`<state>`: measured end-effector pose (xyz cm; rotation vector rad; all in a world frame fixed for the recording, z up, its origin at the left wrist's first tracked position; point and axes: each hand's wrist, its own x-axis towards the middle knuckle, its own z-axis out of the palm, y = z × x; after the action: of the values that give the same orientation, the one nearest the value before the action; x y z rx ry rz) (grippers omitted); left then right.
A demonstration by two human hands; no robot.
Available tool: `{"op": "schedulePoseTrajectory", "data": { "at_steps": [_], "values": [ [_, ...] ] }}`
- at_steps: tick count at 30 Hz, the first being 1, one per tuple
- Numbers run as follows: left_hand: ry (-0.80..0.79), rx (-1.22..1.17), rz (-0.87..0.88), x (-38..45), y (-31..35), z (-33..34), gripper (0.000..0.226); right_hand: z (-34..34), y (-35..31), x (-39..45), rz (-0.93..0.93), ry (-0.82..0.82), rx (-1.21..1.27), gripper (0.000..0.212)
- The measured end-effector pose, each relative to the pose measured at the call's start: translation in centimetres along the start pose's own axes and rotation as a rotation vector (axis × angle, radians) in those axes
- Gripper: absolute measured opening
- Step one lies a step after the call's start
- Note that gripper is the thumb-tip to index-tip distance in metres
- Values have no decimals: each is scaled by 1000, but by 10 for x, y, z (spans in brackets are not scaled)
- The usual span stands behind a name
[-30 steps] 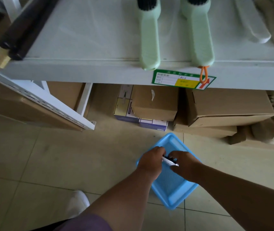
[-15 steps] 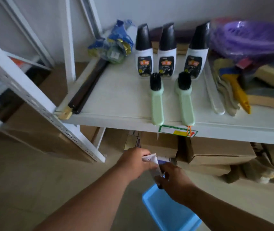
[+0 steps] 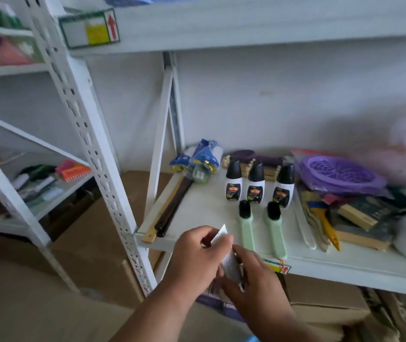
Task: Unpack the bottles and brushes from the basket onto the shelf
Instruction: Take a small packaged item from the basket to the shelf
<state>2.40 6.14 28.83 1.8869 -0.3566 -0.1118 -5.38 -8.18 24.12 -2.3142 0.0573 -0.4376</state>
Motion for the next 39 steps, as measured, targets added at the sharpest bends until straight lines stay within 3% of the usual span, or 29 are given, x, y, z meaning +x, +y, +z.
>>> {"op": "schedulePoseTrajectory", "data": {
  "at_steps": [2,5,10,13,16,21,26,32,39],
  "values": [
    [31,-104,34,6,16,-3,31,-13,-14,17,-28,58,-30,48],
    [-62,-197,73,26,28,-15,37,-27,-30,42,-14,96,18,39],
    [-125,-124,119,76,23,-33,37,-31,-36,91,12,92,122,34],
    [-68,-5,160,103,9,-38,41,-19,-25,125,45,72,99,40],
    [-24,51,147,125,-14,-34,36,-3,-7,155,117,58,72,30],
    [39,-4,91,154,-45,-21,29,18,10,191,136,63,54,43],
    [90,3,164,172,-61,-17,34,29,22,213,136,82,84,38],
    [-102,-54,166,176,-68,-15,49,30,31,205,138,62,39,48],
    [-47,80,216,175,-69,-10,51,26,26,201,119,43,-31,42]
  ]
}}
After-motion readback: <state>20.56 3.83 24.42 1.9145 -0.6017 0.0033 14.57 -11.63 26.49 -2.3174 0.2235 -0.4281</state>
